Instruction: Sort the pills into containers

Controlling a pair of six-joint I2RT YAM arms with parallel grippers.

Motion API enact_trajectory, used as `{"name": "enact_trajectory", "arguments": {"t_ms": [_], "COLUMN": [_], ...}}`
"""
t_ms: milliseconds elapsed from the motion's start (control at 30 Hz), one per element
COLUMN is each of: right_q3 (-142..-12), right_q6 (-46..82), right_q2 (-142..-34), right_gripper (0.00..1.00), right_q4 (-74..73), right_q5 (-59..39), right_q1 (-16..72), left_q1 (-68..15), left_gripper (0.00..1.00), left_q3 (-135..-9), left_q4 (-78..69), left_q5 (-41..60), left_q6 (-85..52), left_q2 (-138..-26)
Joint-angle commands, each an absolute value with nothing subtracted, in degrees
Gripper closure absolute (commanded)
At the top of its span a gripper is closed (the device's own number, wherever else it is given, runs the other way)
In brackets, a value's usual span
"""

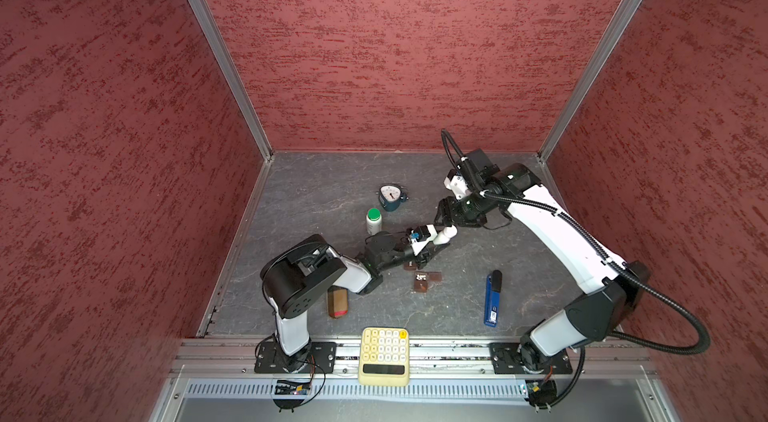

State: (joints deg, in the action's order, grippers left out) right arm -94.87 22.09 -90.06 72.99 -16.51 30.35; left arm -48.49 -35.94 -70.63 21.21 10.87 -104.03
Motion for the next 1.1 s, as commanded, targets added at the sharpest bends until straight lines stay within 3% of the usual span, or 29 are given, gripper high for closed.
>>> {"name": "enact_trajectory", "arguments": {"t_ms": [0, 500, 1067], "right_q3": [-93.80, -90.24, -98.11], "right_q6": [21.03, 21.13, 20.48], "right_q2": [-88.68, -84.63, -89.17], "right_gripper": [0.37, 0.43, 0.30], "right_q4": [72.82, 74.97, 76.85], "right_q5": [-18.44, -19.57, -12.46], "right_q1": [30.76, 32.35, 31.38], "left_q1": [-48.16, -47.29, -47.09], "left_gripper": [1.00, 1.00, 1.00], "left_q3": [-35.77, -36.22, -35.33], "left_q4": [-71.67, -71.72, -71.99], "left_q5": [22.15, 22.50, 22.68], "left_q6": [10.20, 9.82, 9.49], "left_q2": [-103.00, -103.62, -102.36]}}
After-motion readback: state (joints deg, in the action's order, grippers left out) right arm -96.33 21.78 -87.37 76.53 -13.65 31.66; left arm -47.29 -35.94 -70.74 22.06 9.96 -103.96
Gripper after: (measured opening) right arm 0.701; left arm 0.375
